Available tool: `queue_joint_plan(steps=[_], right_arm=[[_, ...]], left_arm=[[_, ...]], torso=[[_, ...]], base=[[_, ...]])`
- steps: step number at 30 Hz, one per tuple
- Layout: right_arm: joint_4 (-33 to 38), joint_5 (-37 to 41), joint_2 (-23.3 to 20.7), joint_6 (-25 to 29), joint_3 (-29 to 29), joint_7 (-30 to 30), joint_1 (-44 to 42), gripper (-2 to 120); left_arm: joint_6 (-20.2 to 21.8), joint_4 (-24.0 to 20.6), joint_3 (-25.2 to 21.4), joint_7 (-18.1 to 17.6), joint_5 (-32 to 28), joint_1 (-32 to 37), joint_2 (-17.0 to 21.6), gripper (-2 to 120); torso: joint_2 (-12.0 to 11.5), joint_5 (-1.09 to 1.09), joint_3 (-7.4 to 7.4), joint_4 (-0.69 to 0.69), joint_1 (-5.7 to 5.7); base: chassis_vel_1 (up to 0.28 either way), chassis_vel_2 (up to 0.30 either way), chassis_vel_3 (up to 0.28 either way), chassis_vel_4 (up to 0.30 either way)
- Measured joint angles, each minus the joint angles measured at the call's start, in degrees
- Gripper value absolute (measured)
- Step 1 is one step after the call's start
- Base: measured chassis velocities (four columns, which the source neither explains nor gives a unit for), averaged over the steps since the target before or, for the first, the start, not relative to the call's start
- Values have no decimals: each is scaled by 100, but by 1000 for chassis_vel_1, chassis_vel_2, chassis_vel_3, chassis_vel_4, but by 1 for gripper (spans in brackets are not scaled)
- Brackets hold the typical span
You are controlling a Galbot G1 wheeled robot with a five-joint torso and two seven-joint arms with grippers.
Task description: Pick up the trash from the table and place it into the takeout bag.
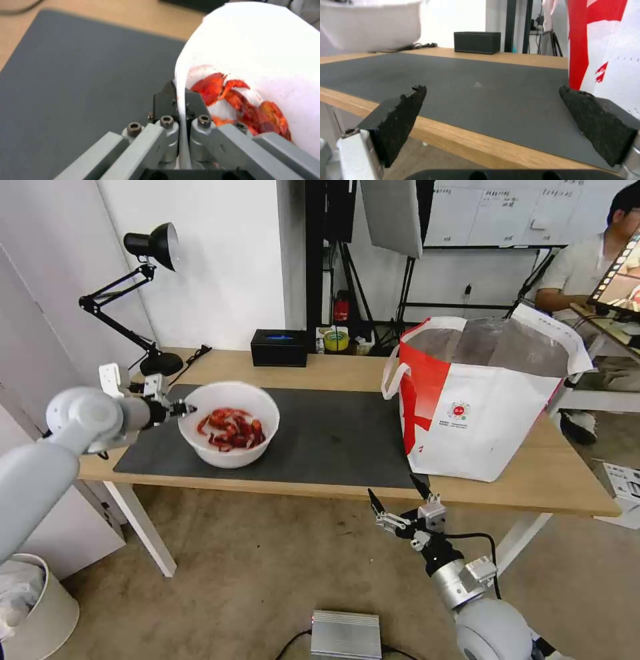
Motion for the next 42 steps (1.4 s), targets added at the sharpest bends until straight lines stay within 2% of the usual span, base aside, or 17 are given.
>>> queue_joint_plan(steps=[3,10,12,15,16,17,19,26,29,34,36,40,42], right_arm=[[0,0,0,0,0,0,0,100],[-1,0,0,0,0,1,0,100],[0,0,0,0,0,1,0,100],[0,0,0,0,0,0,0,100],[0,0,0,0,0,1,0,100],[0,0,0,0,0,1,0,100],[-1,0,0,0,0,1,0,100],[-1,0,0,0,0,1,0,100],[-1,0,0,1,0,1,0,100],[0,0,0,0,0,1,0,100],[-1,0,0,0,0,1,0,100],[-1,0,0,1,0,0,0,100],[-1,0,0,0,0,1,0,100]], left_arm=[[-2,-51,173,-201,-274,-404,-87,0],[-36,-181,534,-445,-551,-878,-250,0],[-94,-340,710,-667,-707,-1093,-429,0],[-126,-446,860,-809,-805,-1273,-599,0],[-137,-471,1006,-903,-866,-1461,-773,0],[-137,-471,1006,-903,-866,-1461,-773,0],[-154,-444,1207,-1074,-964,-1760,-1039,0],[-178,-318,1408,-1234,-1045,-2111,-1294,0],[-296,-135,1625,-1521,-1220,-2483,-1596,0],[-395,194,1856,-1755,-1333,-2902,-1971,0],[-472,512,1995,-1857,-1407,-3227,-2305,0],[-539,763,2046,-1956,-1462,-3401,-2599,0],[-594,1092,2048,-2099,-1501,-3557,-2972,0]], torso=[[0,1,0,-1,0],[0,0,0,0,0],[0,-1,0,0,0],[0,1,0,0,0],[0,0,0,-1,0],[0,0,0,-1,0],[0,2,0,-2,1],[0,1,0,-1,0],[0,0,0,-1,0],[0,1,0,-1,1],[0,1,0,0,0],[0,1,0,-1,0],[0,2,0,-1,1]], base=[[0,0,0,0],[0,0,0,0],[0,0,0,0],[0,0,0,0],[0,0,0,0],[0,0,0,0],[0,0,0,0],[0,0,0,0],[0,0,0,0],[0,0,0,0],[0,0,0,0],[0,0,0,0],[0,0,0,0]])
